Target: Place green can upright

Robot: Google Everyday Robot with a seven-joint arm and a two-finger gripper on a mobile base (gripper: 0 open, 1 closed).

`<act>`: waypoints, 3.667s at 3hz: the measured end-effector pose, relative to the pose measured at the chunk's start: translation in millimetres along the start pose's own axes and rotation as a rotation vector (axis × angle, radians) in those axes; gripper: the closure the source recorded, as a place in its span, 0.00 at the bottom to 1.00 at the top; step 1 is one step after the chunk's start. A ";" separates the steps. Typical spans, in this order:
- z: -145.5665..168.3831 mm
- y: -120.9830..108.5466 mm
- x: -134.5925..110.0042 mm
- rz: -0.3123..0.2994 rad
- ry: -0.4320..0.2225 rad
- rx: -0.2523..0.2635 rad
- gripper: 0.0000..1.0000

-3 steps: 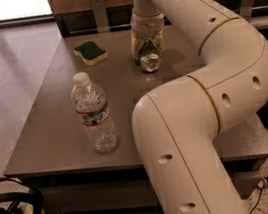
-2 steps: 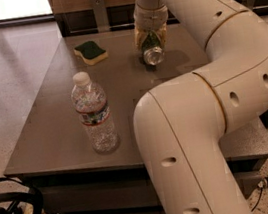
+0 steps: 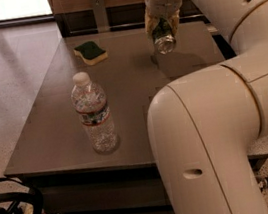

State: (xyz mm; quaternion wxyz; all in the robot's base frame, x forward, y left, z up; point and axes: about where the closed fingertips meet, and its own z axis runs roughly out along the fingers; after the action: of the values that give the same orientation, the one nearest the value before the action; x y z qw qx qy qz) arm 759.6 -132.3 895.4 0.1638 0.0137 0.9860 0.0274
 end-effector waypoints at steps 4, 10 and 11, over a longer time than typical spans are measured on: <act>-98.7 -33.6 -23.5 -0.320 -0.451 -0.182 1.00; -97.3 -12.1 -35.3 -0.852 -0.728 -0.376 1.00; -93.5 -8.7 -35.7 -0.848 -0.745 -0.398 1.00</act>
Offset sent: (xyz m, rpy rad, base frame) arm -0.0194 -0.0396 0.0891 0.0400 -0.4037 0.2113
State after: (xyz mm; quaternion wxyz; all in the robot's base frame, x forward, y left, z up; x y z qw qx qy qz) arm 763.0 -146.9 994.7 0.4945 -0.4031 0.7577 0.1372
